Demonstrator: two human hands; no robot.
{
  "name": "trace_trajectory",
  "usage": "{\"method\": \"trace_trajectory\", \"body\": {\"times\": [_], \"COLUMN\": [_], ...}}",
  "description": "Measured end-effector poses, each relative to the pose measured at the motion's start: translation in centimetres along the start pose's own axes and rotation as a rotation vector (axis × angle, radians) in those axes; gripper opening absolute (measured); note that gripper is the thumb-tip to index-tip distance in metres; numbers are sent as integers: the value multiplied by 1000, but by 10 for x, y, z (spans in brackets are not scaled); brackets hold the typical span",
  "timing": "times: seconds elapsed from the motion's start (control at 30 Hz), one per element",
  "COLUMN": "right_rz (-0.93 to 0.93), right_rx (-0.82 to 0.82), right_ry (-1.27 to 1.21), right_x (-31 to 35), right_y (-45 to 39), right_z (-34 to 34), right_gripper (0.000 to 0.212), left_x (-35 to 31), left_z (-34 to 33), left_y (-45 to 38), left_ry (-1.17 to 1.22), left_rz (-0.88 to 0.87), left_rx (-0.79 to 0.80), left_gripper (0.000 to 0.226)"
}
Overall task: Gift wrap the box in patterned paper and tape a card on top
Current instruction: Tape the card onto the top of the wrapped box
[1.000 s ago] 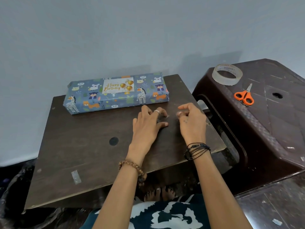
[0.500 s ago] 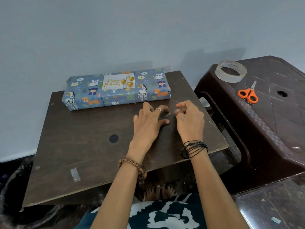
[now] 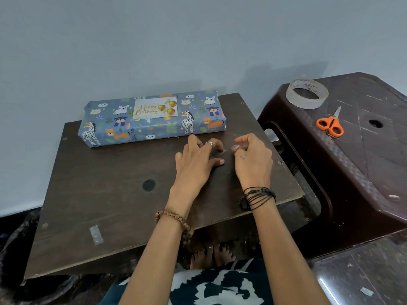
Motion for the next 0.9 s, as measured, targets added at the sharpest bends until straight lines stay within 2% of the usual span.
{"method": "trace_trajectory", "body": {"times": [0.13,0.23,0.37,0.5,0.67,0.77,0.9], "right_rz": [4,7,1,0,-4,-2,2], "right_rx": [6,3,-6,-4,4,-3,-17], "right_ry": [13,28,27,34,38,40,29], "right_x": [1,1,1,1,1,1,1], "right_y": [-1,-1,-1,-1,-2,-2,-1], "right_z": [0,-1,0,1,1,0,-1], "right_gripper": [22,21,21,21,21,21,20], "left_x": [-1,-2,2,5,8,8,3], "left_z": [-3,-4,-3,-1,0,1,3], "left_y": [-4,-4,-4,-5,-8,-8,-2], "left_ry": [12,23,73,95,100,125,123], "left_rz": [24,22,26,24,26,17,-6], "left_rx": [78,97,33,26,39,-33,-235], "left_gripper": [21,5,11,44,36,25,6]}}
Point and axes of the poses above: each hand's wrist, its own y-axis away from the middle knuckle, its own z-axis out of the back of the hand, x = y × z, the point moved 7 cm from there along -y, towards the middle knuckle, and after that the axes turned 6 degrees about y, right-handed, at the moved point
